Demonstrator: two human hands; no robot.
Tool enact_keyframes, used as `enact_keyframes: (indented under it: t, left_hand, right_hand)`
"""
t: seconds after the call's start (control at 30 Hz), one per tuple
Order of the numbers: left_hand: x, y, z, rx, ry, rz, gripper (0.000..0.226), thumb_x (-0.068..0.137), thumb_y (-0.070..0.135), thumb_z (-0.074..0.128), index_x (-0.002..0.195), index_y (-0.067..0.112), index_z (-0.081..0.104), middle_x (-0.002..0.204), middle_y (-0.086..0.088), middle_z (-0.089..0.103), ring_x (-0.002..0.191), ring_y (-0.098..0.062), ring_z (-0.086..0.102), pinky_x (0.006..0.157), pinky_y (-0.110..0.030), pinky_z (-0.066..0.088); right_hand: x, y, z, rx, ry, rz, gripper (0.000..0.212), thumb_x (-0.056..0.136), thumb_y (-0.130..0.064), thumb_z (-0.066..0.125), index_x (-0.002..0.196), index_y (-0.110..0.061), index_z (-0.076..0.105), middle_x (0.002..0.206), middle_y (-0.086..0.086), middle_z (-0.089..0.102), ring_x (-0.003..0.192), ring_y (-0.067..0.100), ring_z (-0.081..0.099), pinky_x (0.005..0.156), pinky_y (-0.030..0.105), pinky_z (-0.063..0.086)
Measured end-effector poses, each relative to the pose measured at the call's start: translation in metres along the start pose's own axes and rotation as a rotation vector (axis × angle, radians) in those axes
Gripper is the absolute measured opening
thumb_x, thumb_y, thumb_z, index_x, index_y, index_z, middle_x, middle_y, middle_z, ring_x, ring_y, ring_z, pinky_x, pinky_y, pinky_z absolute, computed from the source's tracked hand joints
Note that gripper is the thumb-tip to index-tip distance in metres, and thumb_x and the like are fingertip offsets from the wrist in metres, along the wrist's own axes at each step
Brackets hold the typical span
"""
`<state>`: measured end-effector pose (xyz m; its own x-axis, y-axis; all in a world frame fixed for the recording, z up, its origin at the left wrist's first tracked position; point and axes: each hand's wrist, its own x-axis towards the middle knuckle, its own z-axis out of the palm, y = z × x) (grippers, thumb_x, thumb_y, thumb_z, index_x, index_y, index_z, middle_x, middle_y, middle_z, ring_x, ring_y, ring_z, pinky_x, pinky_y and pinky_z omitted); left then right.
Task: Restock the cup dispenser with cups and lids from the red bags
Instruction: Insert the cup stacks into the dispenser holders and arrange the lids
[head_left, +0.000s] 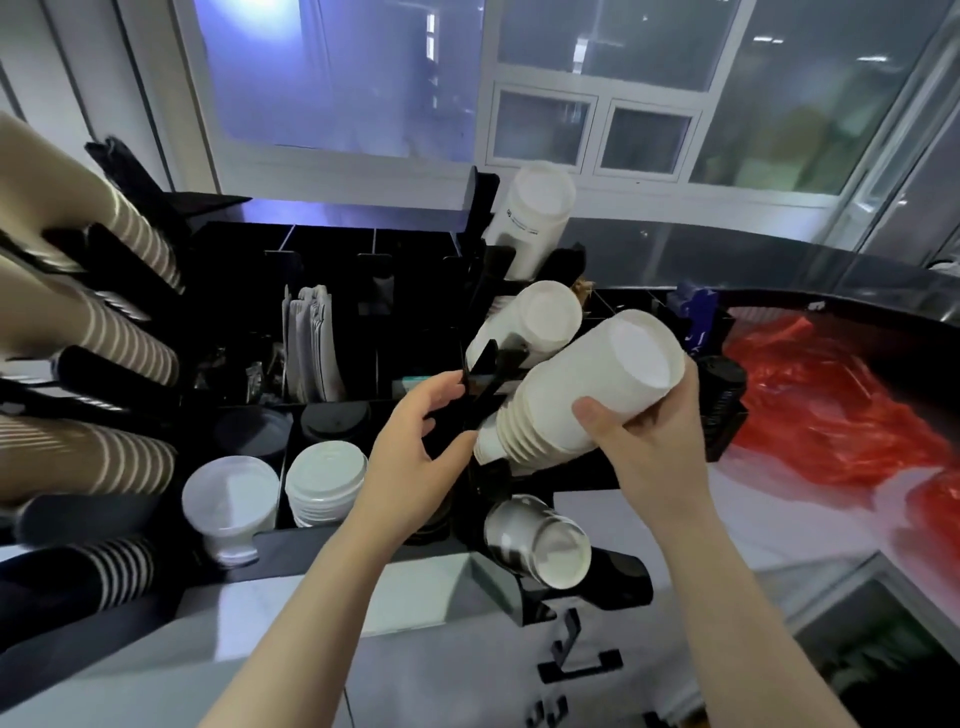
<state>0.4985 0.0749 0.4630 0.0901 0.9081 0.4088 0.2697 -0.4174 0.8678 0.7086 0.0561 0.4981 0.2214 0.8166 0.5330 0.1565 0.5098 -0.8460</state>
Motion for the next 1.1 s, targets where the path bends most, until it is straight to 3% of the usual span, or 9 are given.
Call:
enact_keyframes:
  t: [0.1, 0.2, 0.33, 0.43, 0.6, 0.73, 0.9, 1.0, 1.1]
  left_hand:
    - [-0.002, -0.002, -0.004, -0.008, 0.007, -0.011, 0.048, 0.087, 0.014, 0.062, 0.132, 0.027, 0.050, 0.127, 0.015, 0.057, 0.121, 0.007, 0.047, 0.105, -0.031, 0.041]
    - [-0.002, -0.006, -0.008, -0.017, 0.016, -0.029, 0.047, 0.088, 0.011, 0.062, 0.131, 0.026, 0.051, 0.127, 0.014, 0.057, 0.120, 0.008, 0.047, 0.104, -0.028, 0.041]
    - [-0.002, -0.013, -0.010, -0.035, 0.019, -0.069, 0.046, 0.089, 0.011, 0.061, 0.131, 0.028, 0.051, 0.126, 0.017, 0.057, 0.119, 0.006, 0.049, 0.101, -0.025, 0.041]
    - [-0.004, -0.019, -0.013, -0.035, 0.016, -0.083, 0.044, 0.089, 0.012, 0.060, 0.129, 0.031, 0.052, 0.123, 0.017, 0.059, 0.118, 0.007, 0.049, 0.100, -0.023, 0.041]
    - [-0.010, -0.023, -0.020, -0.027, 0.032, -0.102, 0.045, 0.088, 0.012, 0.060, 0.114, 0.048, 0.053, 0.117, 0.018, 0.062, 0.112, 0.008, 0.052, 0.094, -0.022, 0.043]
    - [-0.011, -0.017, -0.019, -0.034, 0.047, -0.108, 0.044, 0.088, 0.011, 0.061, 0.111, 0.048, 0.054, 0.114, 0.018, 0.063, 0.109, 0.005, 0.056, 0.097, -0.030, 0.047]
    - [-0.015, -0.002, -0.011, -0.046, 0.002, -0.080, 0.044, 0.089, 0.011, 0.061, 0.111, 0.049, 0.056, 0.115, 0.016, 0.064, 0.110, 0.000, 0.057, 0.098, -0.037, 0.048]
    - [-0.020, 0.008, -0.007, -0.046, 0.010, -0.074, 0.045, 0.089, 0.010, 0.061, 0.108, 0.050, 0.056, 0.114, 0.016, 0.064, 0.109, 0.001, 0.058, 0.097, -0.034, 0.048]
    - [-0.023, 0.021, -0.009, -0.043, 0.031, -0.069, 0.044, 0.089, 0.008, 0.061, 0.106, 0.048, 0.057, 0.112, 0.016, 0.065, 0.107, 0.002, 0.058, 0.094, -0.029, 0.048]
  right_hand:
    - [-0.007, 0.014, 0.001, -0.024, 0.061, 0.027, 0.073, 0.064, -0.022, 0.083, 0.118, -0.046, 0.041, 0.111, -0.034, 0.053, 0.111, -0.004, 0.053, 0.086, 0.018, 0.051]
    - [-0.015, 0.024, 0.000, -0.229, -0.032, 0.083, 0.079, 0.066, -0.014, 0.086, 0.114, -0.055, 0.038, 0.114, -0.033, 0.050, 0.109, -0.012, 0.048, 0.082, 0.010, 0.045]
    - [-0.015, 0.026, -0.002, -0.444, -0.157, 0.134, 0.078, 0.063, -0.021, 0.087, 0.108, -0.058, 0.036, 0.117, -0.028, 0.047, 0.112, -0.008, 0.045, 0.085, 0.014, 0.038]
    - [-0.010, 0.023, 0.001, -0.523, -0.205, 0.137, 0.074, 0.060, -0.030, 0.086, 0.105, -0.061, 0.036, 0.112, -0.032, 0.049, 0.108, -0.015, 0.045, 0.079, 0.010, 0.037]
    - [-0.007, 0.020, 0.002, -0.593, -0.204, 0.145, 0.071, 0.056, -0.040, 0.084, 0.104, -0.057, 0.034, 0.105, -0.042, 0.048, 0.100, -0.024, 0.042, 0.071, 0.010, 0.035]
    - [-0.012, 0.021, 0.003, -0.574, -0.188, 0.159, 0.074, 0.057, -0.038, 0.086, 0.108, -0.056, 0.034, 0.105, -0.039, 0.050, 0.101, -0.024, 0.042, 0.073, 0.010, 0.036]
    - [-0.009, 0.019, 0.001, -0.587, -0.248, 0.177, 0.076, 0.061, -0.037, 0.086, 0.117, -0.048, 0.036, 0.109, -0.031, 0.049, 0.101, -0.007, 0.046, 0.077, 0.012, 0.035]
    - [-0.007, 0.017, -0.009, -0.574, -0.295, 0.223, 0.080, 0.064, -0.037, 0.085, 0.131, -0.034, 0.040, 0.123, -0.018, 0.051, 0.116, 0.006, 0.047, 0.088, 0.022, 0.038]
    - [-0.012, 0.007, -0.018, -0.551, -0.269, 0.248, 0.081, 0.068, -0.044, 0.080, 0.137, -0.030, 0.040, 0.131, -0.013, 0.051, 0.119, 0.008, 0.047, 0.094, 0.024, 0.039]
